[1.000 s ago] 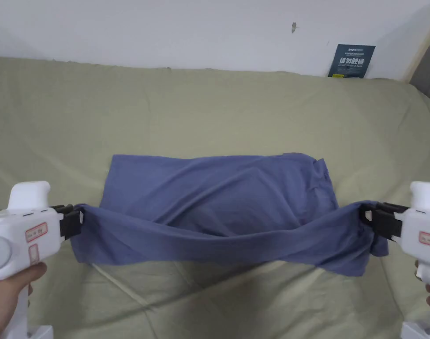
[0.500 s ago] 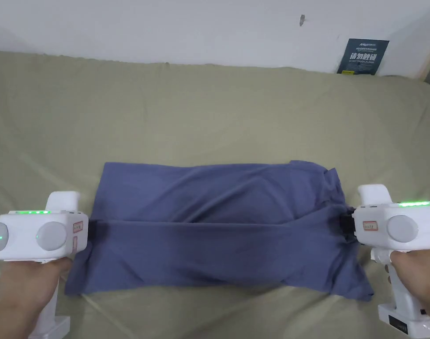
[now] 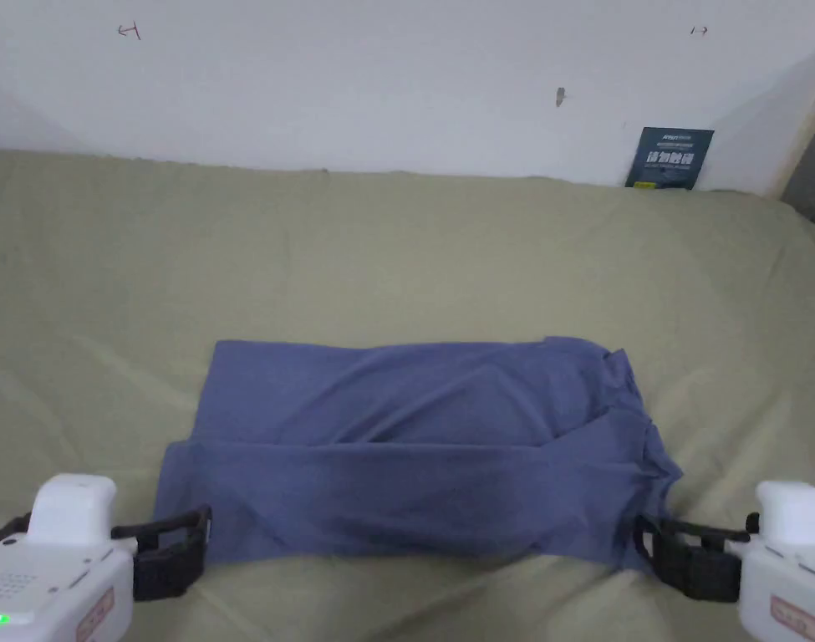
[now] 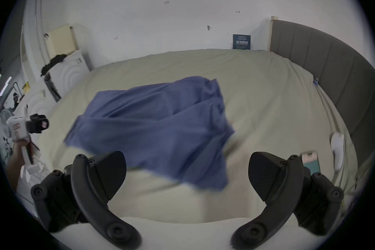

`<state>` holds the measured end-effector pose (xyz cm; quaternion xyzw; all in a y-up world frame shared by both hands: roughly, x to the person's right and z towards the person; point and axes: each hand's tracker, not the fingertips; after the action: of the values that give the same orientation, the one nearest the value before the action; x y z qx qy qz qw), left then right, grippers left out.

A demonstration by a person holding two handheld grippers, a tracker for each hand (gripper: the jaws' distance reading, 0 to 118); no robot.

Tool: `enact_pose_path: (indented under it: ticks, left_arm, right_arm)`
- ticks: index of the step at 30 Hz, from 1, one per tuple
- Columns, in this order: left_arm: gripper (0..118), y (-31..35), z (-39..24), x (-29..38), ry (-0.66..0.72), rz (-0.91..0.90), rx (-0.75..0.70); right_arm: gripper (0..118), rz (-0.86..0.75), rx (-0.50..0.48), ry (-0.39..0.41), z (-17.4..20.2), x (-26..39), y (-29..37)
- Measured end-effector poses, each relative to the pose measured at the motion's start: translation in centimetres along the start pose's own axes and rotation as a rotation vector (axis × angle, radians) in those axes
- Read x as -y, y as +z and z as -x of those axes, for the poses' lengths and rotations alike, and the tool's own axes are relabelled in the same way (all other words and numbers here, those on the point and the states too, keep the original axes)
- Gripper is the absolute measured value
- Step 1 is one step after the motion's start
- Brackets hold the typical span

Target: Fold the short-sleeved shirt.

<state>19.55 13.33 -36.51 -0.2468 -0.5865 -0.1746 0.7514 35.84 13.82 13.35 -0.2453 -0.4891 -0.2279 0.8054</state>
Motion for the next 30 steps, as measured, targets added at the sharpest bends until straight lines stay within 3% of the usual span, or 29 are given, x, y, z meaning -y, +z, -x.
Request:
enact_pose_path:
  ticks: [2, 3, 4, 5, 6, 8, 11, 13, 14, 15, 16, 17, 24, 30]
  left_arm:
    - [110, 1.8, -0.3, 2.0, 0.004, 0.039, 0.000]
    - [110, 2.7, -0.8, 3.0, 0.003, 0.056, -0.010]
    - [106, 3.3, -0.9, 3.7, 0.004, 0.064, -0.012]
    - [89, 3.8, -0.9, 4.3, 0.005, 0.073, -0.008]
    - [65, 4.0, -1.0, 4.7, 0.009, 0.090, -0.010]
    - [9, 3.7, -0.9, 5.3, -0.005, 0.140, 0.019]
    - [8, 2.5, -0.3, 5.0, 0.003, 0.151, 0.015]
    - [9, 0.7, 0.5, 4.4, 0.016, 0.163, -0.007]
    - [18, -0.6, 1.0, 4.0, 0.030, 0.192, -0.015]
    - [51, -1.8, 1.3, 3.8, 0.045, 0.214, -0.029]
    - [95, -3.1, 1.6, 3.6, 0.047, 0.225, -0.032]
    - [116, -4.4, 2.0, 3.5, 0.036, 0.263, -0.031]
    - [113, -12.3, 2.3, 3.8, -0.085, 0.396, -0.124]
    - [112, -12.7, 1.9, 2.5, -0.102, 0.351, -0.070]
  right_arm:
    - [115, -0.013, -0.057, -0.005, 1.6, 2.6, 3.0]
    - [104, -0.027, -0.047, -0.010, 2.4, 3.9, 4.3]
    - [81, -0.032, -0.035, -0.012, 3.3, 5.1, 5.4]
    - [43, -0.034, -0.032, -0.016, 3.8, 6.1, 6.2]
    - [21, -0.036, -0.035, -0.020, 4.2, 7.0, 7.1]
    - [14, -0.021, -0.082, -0.035, 4.8, 8.1, 8.0]
    - [14, -0.015, -0.069, -0.021, 5.7, 9.3, 9.1]
    - [14, -0.006, -0.072, -0.023, 5.9, 9.5, 9.3]
    - [14, -0.003, -0.072, -0.030, 5.8, 9.7, 9.5]
    - [14, -0.001, -0.070, -0.037, 5.7, 9.8, 9.6]
    - [14, 0.002, -0.068, -0.040, 5.7, 9.6, 9.5]
    - [14, 0.004, -0.062, -0.044, 5.6, 9.6, 9.5]
    - [14, 0.005, -0.026, -0.071, 4.7, 9.0, 10.0]
    - [14, 0.014, -0.001, -0.102, 4.0, 8.8, 10.0]
